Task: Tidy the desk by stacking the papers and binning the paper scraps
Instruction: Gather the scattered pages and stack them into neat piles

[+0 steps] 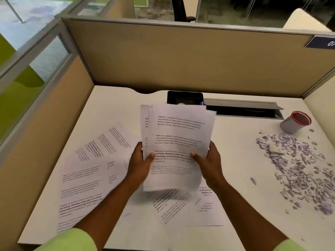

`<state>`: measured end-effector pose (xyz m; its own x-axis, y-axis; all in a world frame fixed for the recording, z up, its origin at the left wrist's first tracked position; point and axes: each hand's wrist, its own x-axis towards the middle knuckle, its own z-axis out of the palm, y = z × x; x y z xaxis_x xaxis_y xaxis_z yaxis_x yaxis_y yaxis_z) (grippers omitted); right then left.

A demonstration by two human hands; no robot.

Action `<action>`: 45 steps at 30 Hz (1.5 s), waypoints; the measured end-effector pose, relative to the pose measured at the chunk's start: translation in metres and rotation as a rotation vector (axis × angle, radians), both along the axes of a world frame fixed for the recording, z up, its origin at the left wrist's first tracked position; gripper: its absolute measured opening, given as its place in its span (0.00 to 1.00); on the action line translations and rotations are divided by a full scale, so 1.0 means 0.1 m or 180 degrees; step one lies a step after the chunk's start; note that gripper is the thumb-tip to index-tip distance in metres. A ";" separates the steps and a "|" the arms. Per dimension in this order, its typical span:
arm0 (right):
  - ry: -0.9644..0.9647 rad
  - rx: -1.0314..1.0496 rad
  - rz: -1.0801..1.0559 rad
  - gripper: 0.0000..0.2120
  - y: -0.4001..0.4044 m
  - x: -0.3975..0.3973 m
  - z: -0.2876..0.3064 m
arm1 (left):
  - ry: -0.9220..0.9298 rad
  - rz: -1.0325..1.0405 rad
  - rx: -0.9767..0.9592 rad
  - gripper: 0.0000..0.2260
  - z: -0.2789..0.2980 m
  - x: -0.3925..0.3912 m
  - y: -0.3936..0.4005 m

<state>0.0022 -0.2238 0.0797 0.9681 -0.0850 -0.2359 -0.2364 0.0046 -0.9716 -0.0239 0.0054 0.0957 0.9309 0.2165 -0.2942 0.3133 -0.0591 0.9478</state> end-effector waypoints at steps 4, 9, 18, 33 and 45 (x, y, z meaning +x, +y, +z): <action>-0.0546 -0.0064 -0.0359 0.21 0.09 -0.03 0.24 | -0.0633 0.0017 0.0250 0.15 0.12 -0.01 -0.12; -0.0649 -0.0229 -0.0386 0.31 0.11 -0.19 0.18 | -0.1004 0.0031 0.0340 0.14 0.16 -0.07 -0.21; -0.0474 -0.0378 -0.0419 0.18 0.19 -0.14 0.11 | -0.0765 0.0051 0.0476 0.09 0.11 -0.05 -0.24; 0.0099 -0.0743 -0.0133 0.15 0.18 -0.25 -0.34 | -0.0288 -0.0345 0.0544 0.18 -0.26 -0.18 -0.15; 0.0520 0.1948 -0.0959 0.14 0.23 0.09 0.06 | 0.0550 0.0875 -0.0824 0.37 -0.20 0.09 0.01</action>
